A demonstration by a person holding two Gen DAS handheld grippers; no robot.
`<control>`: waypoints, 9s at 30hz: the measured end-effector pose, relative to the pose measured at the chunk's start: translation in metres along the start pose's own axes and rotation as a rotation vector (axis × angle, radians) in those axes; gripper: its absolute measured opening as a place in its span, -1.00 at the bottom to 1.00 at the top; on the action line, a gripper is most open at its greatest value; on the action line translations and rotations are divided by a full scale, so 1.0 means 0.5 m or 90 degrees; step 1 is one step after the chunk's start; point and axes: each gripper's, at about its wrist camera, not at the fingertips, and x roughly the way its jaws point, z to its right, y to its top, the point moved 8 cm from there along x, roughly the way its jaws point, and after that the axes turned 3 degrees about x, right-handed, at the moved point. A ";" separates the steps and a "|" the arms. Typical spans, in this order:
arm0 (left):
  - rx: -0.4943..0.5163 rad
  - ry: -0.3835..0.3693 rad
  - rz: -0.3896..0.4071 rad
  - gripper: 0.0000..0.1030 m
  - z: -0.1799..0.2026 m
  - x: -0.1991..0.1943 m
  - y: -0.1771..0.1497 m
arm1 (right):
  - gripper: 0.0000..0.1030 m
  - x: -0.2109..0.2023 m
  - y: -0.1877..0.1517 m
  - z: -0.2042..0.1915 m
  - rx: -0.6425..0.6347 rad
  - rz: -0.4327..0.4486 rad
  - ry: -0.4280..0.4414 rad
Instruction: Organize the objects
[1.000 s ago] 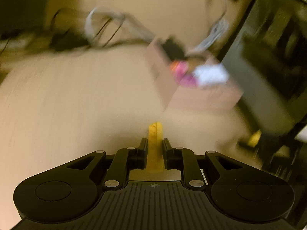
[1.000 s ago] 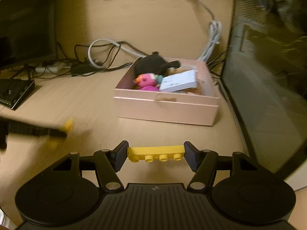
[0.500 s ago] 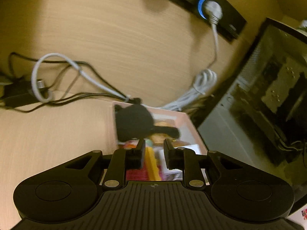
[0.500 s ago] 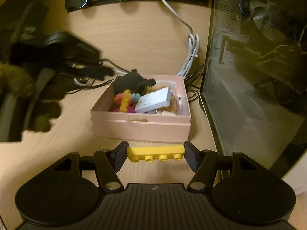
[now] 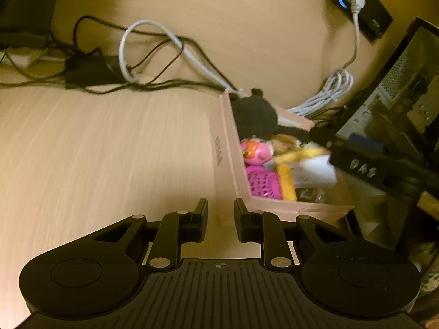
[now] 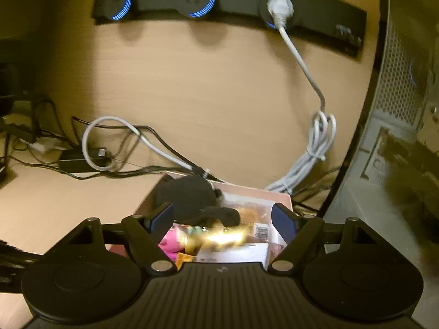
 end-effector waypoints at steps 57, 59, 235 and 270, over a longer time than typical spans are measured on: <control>0.140 0.121 0.063 0.95 -0.163 -0.086 -0.080 | 0.99 -0.103 -0.266 -0.094 0.112 -0.198 -0.060; 0.159 0.117 0.040 0.95 -0.156 -0.095 -0.129 | 1.00 -0.126 -0.287 -0.102 0.116 -0.200 -0.062; 0.166 0.240 0.076 0.98 -0.121 -0.021 -0.183 | 1.00 -0.049 -0.305 -0.048 0.133 -0.123 -0.028; 0.166 0.241 0.076 0.98 -0.121 -0.021 -0.183 | 1.00 -0.048 -0.303 -0.048 0.133 -0.123 -0.028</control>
